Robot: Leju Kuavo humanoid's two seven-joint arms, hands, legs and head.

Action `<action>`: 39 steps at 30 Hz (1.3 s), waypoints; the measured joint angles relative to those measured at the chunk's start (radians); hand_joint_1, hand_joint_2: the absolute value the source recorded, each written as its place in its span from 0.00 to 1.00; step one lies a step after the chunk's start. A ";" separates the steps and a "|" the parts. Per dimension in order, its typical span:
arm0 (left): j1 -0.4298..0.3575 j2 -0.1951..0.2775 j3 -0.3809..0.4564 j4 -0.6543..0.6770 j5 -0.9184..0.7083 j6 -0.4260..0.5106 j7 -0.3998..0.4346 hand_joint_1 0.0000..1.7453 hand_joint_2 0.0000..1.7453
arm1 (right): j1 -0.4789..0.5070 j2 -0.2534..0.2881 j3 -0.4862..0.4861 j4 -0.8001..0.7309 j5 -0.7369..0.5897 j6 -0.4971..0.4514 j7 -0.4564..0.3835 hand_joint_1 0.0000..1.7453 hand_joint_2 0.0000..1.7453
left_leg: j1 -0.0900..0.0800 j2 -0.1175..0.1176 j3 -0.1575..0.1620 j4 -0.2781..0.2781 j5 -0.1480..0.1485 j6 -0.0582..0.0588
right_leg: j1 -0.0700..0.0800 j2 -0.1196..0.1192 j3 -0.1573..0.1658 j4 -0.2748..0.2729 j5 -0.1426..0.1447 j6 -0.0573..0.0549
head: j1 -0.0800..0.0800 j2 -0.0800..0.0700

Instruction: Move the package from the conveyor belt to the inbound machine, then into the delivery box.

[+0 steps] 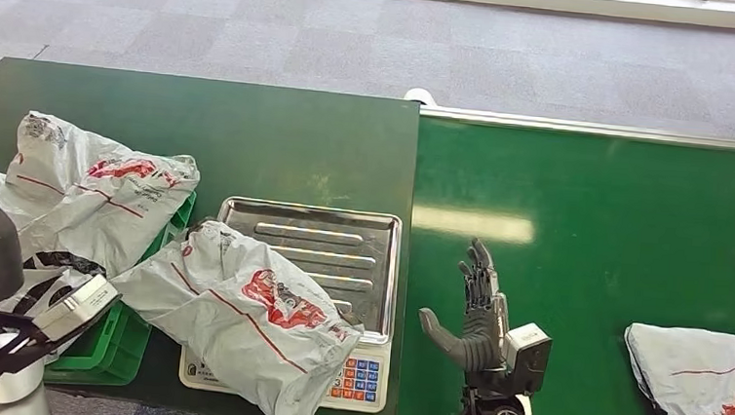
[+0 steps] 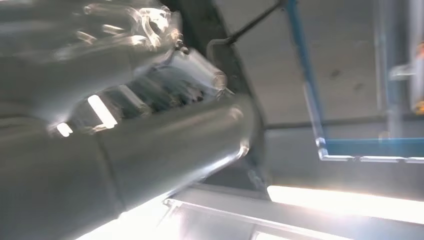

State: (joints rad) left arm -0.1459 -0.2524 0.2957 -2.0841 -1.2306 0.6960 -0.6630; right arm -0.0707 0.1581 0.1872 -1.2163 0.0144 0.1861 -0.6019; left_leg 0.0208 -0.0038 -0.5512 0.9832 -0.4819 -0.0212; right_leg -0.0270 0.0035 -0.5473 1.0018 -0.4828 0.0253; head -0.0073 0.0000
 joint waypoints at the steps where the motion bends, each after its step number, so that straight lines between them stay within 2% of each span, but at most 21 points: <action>1: 0.001 -0.004 -0.009 0.017 0.004 0.000 0.006 0.00 0.00 | 0.003 0.000 0.000 -0.007 -0.004 -0.002 0.003 0.00 1.00 | 0.000 0.000 0.000 0.000 0.000 0.000 | 0.000 0.000 0.000 0.000 0.000 0.000 | 0.000 0.000; 5: 0.020 0.014 -0.077 0.163 0.180 -0.004 -0.021 0.00 0.00 | 0.005 -0.002 -0.003 -0.017 -0.008 -0.003 -0.004 0.00 1.00 | 0.000 0.000 0.001 0.000 0.000 0.000 | 0.000 0.000 0.000 0.000 0.000 0.000 | 0.000 0.000; 7: 0.032 0.050 -0.150 0.273 0.280 -0.032 -0.028 0.00 0.00 | 0.002 -0.004 -0.005 -0.016 -0.005 0.004 -0.011 0.00 1.00 | 0.000 0.000 0.001 0.000 0.000 0.000 | 0.000 0.000 0.000 0.000 0.000 0.000 | 0.000 0.000; 9: 0.041 0.096 -0.250 0.387 0.347 -0.110 -0.026 0.00 0.00 | -0.008 -0.005 -0.008 -0.015 0.001 0.014 -0.015 0.00 1.00 | 0.000 0.000 0.001 0.000 0.000 0.000 | 0.000 0.000 0.001 0.000 0.000 0.000 | 0.000 0.000; 11: 0.053 0.131 -0.339 0.476 0.370 -0.182 -0.021 0.00 0.00 | -0.018 -0.006 -0.011 -0.012 0.005 0.020 -0.016 0.00 1.00 | 0.000 0.001 0.001 0.000 0.000 0.000 | 0.000 0.001 0.001 0.000 0.000 0.000 | 0.000 0.000; 13: 0.059 0.153 -0.397 0.537 0.378 -0.204 -0.019 0.00 0.00 | -0.023 -0.008 -0.014 -0.009 0.007 0.022 -0.016 0.00 1.00 | 0.000 0.002 0.001 0.000 0.000 0.000 | 0.000 0.002 0.001 0.000 0.000 0.000 | 0.000 0.000; 19: 0.061 0.194 -0.465 0.623 0.377 -0.234 -0.011 0.00 0.00 | -0.027 -0.010 -0.020 -0.005 0.010 0.025 -0.016 0.00 1.00 | 0.000 0.002 -0.001 0.000 0.000 0.000 | 0.000 0.001 -0.001 0.000 0.000 0.000 | 0.000 0.000; 23: 0.062 0.215 -0.499 0.664 0.321 -0.391 0.037 0.00 1.00 | -0.030 -0.011 -0.023 -0.002 0.017 0.033 -0.018 0.00 1.00 | 0.000 0.002 -0.001 0.000 0.000 0.000 | 0.000 0.001 0.000 0.000 0.000 0.000 | 0.000 0.000; 29: 0.060 0.241 -0.533 0.736 0.241 -0.594 0.134 0.00 1.00 | -0.032 -0.013 -0.035 0.000 0.033 0.047 -0.018 0.00 1.00 | 0.000 0.002 0.000 0.000 0.000 0.000 | 0.000 0.001 0.000 0.000 0.000 0.000 | 0.000 0.000; 39: 0.025 0.253 -0.538 0.801 0.211 -0.705 0.229 0.00 1.00 | -0.021 -0.011 -0.051 -0.002 0.056 0.053 -0.018 0.00 1.00 | 0.000 -0.002 0.008 -0.001 -0.001 0.000 | 0.000 -0.002 0.010 0.000 -0.001 0.000 | 0.000 0.000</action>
State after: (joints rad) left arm -0.1211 0.0004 -0.2426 -1.2835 -1.0192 -0.0090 -0.4336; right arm -0.0913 0.1470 0.1363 -1.2183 0.0703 0.2392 -0.6195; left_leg 0.0207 -0.0054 -0.5436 0.9821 -0.4825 -0.0216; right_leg -0.0271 0.0019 -0.5377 1.0015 -0.4843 0.0251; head -0.0073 0.0000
